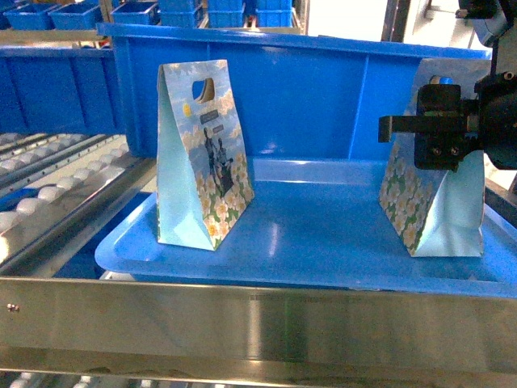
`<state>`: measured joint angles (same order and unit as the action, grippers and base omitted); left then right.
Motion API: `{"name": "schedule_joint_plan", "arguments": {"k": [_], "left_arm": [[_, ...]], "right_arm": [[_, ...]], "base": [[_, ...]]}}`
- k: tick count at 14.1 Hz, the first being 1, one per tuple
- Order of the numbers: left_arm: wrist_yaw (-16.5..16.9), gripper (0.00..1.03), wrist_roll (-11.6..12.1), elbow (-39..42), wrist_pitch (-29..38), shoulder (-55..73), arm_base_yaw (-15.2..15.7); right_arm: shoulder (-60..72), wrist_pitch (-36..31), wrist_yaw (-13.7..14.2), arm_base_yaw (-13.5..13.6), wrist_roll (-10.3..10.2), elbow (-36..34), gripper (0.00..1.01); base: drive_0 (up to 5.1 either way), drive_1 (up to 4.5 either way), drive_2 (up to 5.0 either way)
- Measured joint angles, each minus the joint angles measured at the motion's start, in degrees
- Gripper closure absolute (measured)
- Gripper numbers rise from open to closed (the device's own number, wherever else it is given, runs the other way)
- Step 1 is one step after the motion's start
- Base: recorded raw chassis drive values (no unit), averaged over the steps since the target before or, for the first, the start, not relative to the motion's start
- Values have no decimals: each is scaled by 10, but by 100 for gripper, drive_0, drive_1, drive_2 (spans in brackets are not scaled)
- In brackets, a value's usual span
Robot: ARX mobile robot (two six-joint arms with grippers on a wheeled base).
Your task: Move flower gift bag to table near conveyor
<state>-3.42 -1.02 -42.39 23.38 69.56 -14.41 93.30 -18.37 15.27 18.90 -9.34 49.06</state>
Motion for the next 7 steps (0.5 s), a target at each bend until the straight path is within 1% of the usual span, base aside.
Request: {"name": "schedule_joint_plan", "arguments": {"k": [3,4,7], "left_arm": [[0,5,0,0,0,0,0],[0,5,0,0,0,0,0],[0,5,0,0,0,0,0]], "right_arm": [[-1,-12,-3,7,0,-7,96],[-5,-17,-4,7,0,-13,99],[-34,-45,-13,14,2,-45,99]], "base": [[0,0,0],[0,0,0],[0,0,0]]}}
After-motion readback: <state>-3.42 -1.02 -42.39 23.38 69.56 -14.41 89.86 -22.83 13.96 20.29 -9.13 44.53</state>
